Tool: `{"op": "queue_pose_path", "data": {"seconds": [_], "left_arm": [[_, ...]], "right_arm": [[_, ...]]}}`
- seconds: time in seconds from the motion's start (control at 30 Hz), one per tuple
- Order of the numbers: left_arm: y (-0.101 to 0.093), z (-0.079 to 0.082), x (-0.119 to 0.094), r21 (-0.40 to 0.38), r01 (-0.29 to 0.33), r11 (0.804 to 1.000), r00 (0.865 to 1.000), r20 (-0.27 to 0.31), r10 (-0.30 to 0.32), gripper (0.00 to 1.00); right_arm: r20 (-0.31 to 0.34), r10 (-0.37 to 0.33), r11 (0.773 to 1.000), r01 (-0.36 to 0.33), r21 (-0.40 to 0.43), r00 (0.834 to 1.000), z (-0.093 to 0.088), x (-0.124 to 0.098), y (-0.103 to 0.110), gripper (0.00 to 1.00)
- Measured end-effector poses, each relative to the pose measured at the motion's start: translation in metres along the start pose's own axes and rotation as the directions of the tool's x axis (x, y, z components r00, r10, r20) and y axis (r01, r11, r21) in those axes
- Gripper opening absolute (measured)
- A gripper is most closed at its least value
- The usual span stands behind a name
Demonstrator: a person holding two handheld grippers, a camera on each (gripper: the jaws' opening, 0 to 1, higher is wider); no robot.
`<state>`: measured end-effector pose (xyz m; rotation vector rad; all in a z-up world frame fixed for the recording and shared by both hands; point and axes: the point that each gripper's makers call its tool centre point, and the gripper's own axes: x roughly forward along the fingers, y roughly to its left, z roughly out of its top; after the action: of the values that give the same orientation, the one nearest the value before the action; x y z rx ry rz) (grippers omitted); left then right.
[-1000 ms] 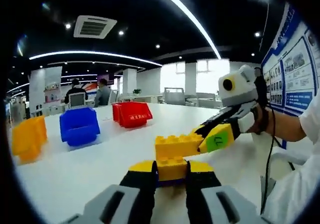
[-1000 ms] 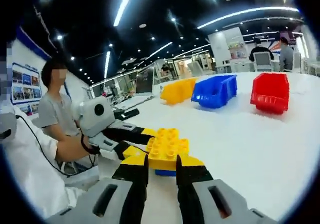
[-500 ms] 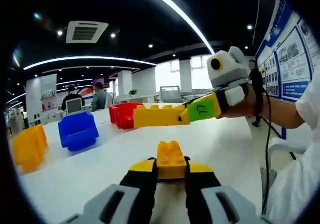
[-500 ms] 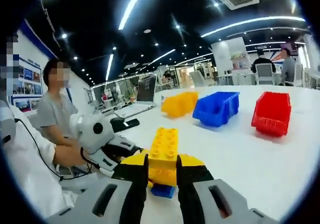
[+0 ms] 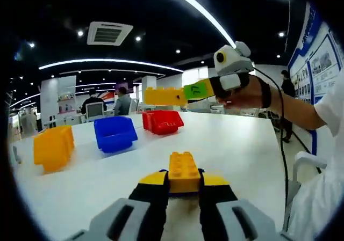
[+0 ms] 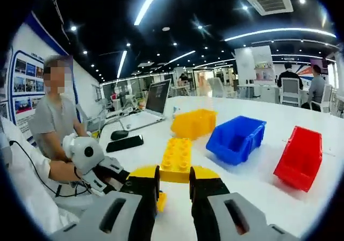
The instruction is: Take apart the toy blocks one by one and place each separated block into its matching bin, sorting the blocks by their type until all the connected pieces are disassembled and separated into the correct bins
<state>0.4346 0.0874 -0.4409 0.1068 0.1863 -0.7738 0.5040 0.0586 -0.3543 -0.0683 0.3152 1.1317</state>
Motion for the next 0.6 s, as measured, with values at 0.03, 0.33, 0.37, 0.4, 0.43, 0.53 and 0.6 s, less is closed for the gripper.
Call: {"op": "queue_pose_path", "data": {"seconds": [0.03,0.33,0.37,0.4,0.43,0.53,0.6], "left_arm": [[0.002,-0.001,-0.003,-0.001,-0.004,1.0,1.0,0.002,0.004,0.23],[0.01,-0.007,-0.02,-0.003,-0.008,1.0,1.0,0.008,0.008,0.23],[0.009,-0.006,-0.021,-0.001,-0.005,1.0,1.0,0.014,0.005,0.23],[0.011,-0.006,-0.021,-0.002,-0.002,1.0,1.0,0.018,0.002,0.23],[0.012,-0.006,-0.021,-0.006,0.003,1.0,1.0,0.024,-0.003,0.23],[0.015,-0.009,-0.02,0.002,-0.002,1.0,1.0,0.016,0.002,0.23],[0.014,-0.012,-0.018,0.02,-0.004,1.0,1.0,0.004,0.004,0.23]], "right_arm": [[-0.006,0.006,1.0,-0.006,0.005,1.0,0.004,0.008,-0.002,0.23],[-0.059,0.048,0.999,-0.048,-0.001,0.997,0.041,0.097,-0.006,0.23],[-0.062,0.052,0.999,-0.052,0.004,0.997,0.042,0.105,-0.006,0.23],[-0.063,0.063,0.998,-0.062,0.02,0.996,0.046,0.118,-0.005,0.23],[-0.062,0.066,0.998,-0.065,0.026,0.996,0.048,0.124,-0.005,0.23],[-0.076,0.062,0.998,-0.06,0.028,0.995,0.054,0.151,-0.008,0.23],[-0.085,0.055,0.998,-0.052,0.029,0.995,0.057,0.169,-0.012,0.23]]}}
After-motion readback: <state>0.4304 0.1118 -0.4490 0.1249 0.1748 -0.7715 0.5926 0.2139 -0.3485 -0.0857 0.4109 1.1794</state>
